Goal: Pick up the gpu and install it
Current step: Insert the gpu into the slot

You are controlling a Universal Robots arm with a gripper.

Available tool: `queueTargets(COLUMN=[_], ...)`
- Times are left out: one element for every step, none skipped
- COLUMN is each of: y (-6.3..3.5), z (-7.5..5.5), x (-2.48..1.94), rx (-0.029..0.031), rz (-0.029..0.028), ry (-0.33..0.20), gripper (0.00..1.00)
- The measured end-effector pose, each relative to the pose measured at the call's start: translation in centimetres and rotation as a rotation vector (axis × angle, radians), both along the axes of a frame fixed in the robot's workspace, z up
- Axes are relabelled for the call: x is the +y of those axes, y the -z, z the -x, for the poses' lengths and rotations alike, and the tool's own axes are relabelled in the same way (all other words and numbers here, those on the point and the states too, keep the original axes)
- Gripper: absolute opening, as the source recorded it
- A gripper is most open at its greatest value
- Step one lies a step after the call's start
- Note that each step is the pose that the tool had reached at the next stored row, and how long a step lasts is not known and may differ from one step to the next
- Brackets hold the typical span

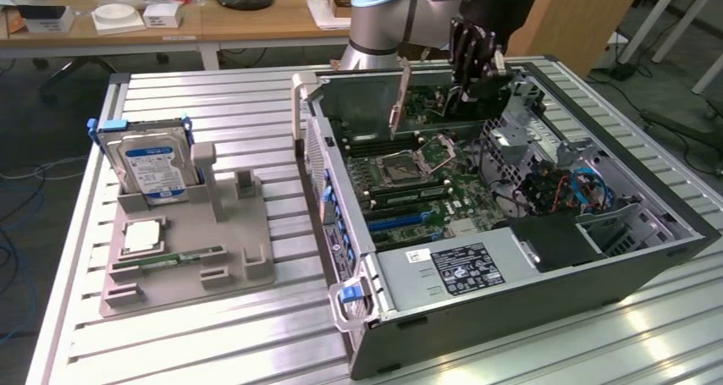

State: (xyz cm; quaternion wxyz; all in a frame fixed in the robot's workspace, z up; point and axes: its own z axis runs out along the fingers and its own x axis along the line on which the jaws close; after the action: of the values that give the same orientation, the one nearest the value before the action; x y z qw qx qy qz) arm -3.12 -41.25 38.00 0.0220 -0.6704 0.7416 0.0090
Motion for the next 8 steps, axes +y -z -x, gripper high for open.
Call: queueTargets(y=[0.03, 0.06, 0.11, 0.20, 0.28, 0.38, 0.51, 0.64], z=[0.03, 0.05, 0.05, 0.06, 0.06, 0.06, 0.06, 0.06], x=[-0.02, -0.05, -0.07, -0.07, -0.07, -0.07, -0.07, -0.07], rx=[-0.0001, -0.0001, -0.0001, -0.0003, -0.0003, -0.0003, -0.0003, -0.0003], rz=[0.0000, -0.0001, -0.0004, -0.0008, -0.0009, -0.0009, -0.0010, -0.0014], ry=[-0.010, -0.016, -0.019, -0.019, -0.019, -0.019, -0.019, -0.019], gripper=[0.28, 0.28, 0.28, 0.28, 0.28, 0.28, 0.28, 0.28])
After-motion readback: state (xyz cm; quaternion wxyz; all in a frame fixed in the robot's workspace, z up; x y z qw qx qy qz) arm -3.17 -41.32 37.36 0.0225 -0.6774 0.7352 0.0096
